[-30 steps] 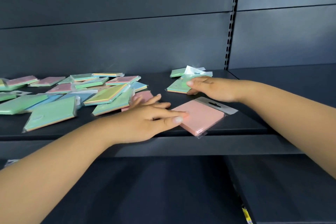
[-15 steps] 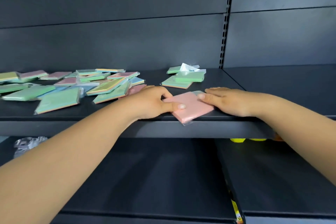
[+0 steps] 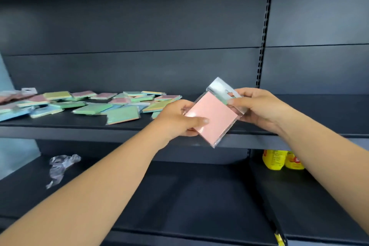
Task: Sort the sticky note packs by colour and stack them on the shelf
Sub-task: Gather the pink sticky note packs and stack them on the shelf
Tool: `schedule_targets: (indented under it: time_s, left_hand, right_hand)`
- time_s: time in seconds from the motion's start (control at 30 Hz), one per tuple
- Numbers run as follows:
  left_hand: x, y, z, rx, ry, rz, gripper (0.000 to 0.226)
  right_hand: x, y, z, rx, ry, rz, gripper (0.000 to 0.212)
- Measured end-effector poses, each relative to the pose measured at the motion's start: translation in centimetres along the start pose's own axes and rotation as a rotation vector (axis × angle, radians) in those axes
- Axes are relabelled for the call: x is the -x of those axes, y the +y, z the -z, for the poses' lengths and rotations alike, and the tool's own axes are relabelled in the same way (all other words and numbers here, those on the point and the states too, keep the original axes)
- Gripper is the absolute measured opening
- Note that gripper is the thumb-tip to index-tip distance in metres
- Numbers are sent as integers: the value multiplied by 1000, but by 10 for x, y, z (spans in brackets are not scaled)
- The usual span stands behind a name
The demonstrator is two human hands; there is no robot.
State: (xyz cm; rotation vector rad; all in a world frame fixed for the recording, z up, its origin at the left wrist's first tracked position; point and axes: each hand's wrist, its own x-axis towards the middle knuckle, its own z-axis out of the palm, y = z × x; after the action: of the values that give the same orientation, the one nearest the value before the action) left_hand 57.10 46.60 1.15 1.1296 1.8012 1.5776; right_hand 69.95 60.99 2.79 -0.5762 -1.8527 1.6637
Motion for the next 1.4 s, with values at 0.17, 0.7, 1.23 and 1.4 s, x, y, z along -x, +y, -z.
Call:
schedule_targets:
  time_s: [0.17,0.7,1.23,1.4]
  left_hand:
    - [52,-2,48,93,11,111,6]
    - [106,-57,208,147,375,152,5]
    - [-65,-74,283,98,464,-10,4]
    - [-108,-76,290,89,428,-5,7]
  right_hand:
    - [16,-2,-66,-70,-45,-22,12]
    - [-50,11,-194,548,-20,179,21]
    - [-200,19,-223,1047,-450,-92,55]
    - [-211,19,-207,1163,-409,-63,54]
